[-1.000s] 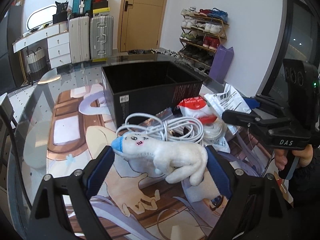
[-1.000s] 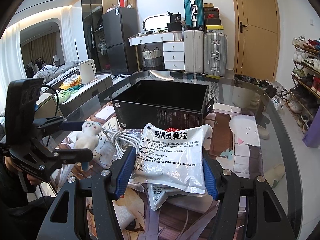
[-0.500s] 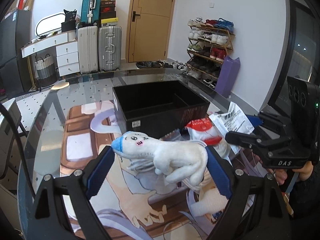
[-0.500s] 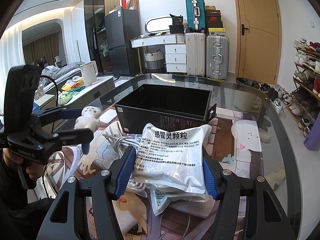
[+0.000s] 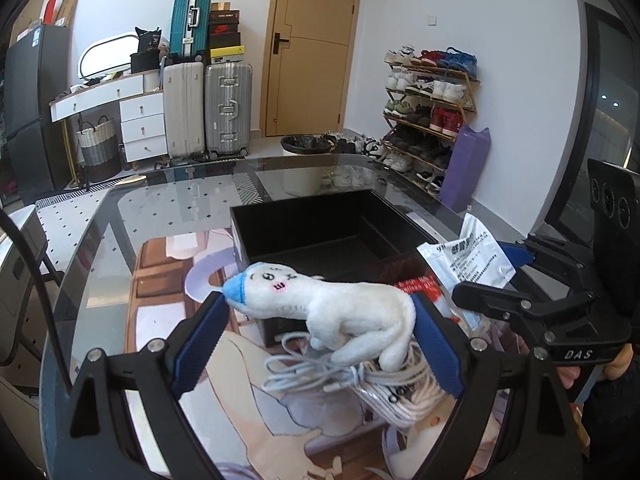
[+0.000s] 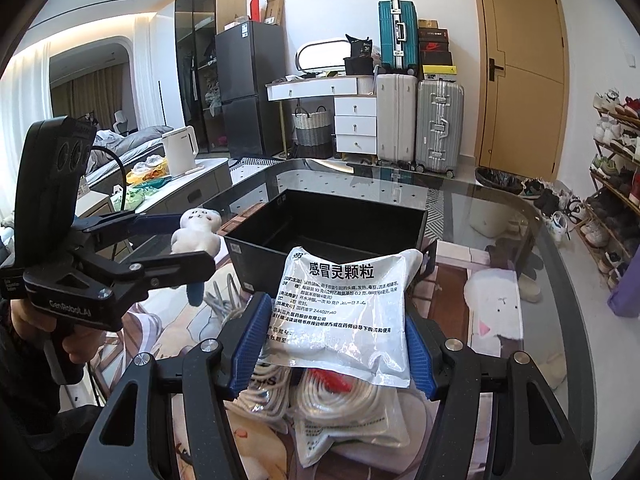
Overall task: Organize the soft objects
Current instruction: 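Carry the doll and packet over the black box and release both inside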
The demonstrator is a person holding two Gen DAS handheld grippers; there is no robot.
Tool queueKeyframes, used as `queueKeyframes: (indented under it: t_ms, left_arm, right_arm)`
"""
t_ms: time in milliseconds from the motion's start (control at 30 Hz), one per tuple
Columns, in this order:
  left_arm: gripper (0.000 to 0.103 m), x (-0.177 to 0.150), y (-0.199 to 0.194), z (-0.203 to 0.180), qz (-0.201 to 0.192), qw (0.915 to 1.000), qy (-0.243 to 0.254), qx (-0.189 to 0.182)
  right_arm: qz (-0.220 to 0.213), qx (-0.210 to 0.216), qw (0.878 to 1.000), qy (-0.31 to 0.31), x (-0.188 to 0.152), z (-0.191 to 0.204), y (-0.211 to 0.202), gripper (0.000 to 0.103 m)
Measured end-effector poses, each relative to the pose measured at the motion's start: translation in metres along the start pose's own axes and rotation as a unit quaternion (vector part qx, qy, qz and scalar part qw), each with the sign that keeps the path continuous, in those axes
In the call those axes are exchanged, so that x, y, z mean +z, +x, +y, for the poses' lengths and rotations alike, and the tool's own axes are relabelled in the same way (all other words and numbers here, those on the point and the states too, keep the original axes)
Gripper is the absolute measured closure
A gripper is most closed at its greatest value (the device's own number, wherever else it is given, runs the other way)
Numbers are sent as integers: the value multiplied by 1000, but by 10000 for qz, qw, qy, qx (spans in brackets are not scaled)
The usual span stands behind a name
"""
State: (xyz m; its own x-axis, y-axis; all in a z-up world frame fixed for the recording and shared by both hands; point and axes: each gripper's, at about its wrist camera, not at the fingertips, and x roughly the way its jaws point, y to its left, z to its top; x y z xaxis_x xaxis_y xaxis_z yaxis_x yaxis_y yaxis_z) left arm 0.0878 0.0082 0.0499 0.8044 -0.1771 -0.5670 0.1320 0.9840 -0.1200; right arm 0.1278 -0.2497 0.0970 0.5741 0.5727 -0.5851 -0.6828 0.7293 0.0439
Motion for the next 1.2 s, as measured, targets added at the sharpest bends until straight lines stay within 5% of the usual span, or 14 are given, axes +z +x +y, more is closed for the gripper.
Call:
queueKeyframes:
  t_ms: [1200]
  left_arm:
    - [13,36,62,23,46,9992,-165,368]
  right_arm:
    - [165,-77,9998,-46,53,-25,64,40]
